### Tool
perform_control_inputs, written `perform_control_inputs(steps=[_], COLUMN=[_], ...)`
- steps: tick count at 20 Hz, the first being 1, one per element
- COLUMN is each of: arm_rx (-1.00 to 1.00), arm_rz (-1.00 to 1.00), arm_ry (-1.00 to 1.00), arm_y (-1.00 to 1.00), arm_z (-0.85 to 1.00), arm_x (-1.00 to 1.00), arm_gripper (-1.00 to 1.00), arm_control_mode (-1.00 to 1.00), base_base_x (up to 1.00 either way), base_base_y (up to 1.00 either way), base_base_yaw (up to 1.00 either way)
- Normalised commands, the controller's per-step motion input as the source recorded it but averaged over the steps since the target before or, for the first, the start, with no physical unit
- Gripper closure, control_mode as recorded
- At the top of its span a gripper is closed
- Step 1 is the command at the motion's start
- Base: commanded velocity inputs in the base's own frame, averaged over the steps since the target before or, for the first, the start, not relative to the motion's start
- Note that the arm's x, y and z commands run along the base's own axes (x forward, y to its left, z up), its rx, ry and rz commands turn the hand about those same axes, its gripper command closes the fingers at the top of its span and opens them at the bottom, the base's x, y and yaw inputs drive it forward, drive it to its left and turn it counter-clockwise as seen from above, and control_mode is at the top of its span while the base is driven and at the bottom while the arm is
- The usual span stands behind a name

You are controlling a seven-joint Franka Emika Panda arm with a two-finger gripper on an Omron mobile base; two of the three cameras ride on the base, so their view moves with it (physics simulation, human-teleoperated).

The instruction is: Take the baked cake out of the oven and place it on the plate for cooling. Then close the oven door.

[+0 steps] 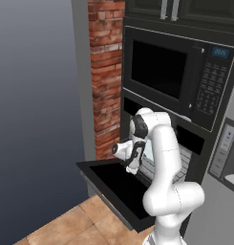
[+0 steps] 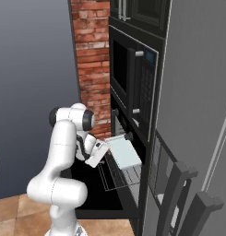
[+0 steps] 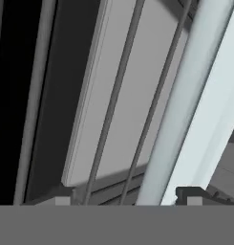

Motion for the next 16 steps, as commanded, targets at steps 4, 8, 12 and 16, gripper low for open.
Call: perform_control_inputs(steps=[4, 8, 12, 16], arm_rx=[0.00, 0.00, 0.00, -0.02], arm_rz=[0.00, 0.00, -0.01, -0.01], arm_ry=[0.11, 0.02, 0.00, 0.00], arm_y=[-0.10, 0.00, -0.17, -0.34], arm_z=[-0.34, -0.09, -0.12, -0.32], arm_x=[0.08, 0.00, 0.78, 0.96], arm_gripper=[-1.00, -1.00, -1.00, -1.00], arm_control_mode=[-1.00, -1.00, -1.00, -1.00], base_base_x=[0.00, 0.00, 0.00, 0.00], base_base_y=[0.00, 0.00, 0.00, 0.00], base_base_yaw=[0.00, 0.00, 0.00, 0.00])
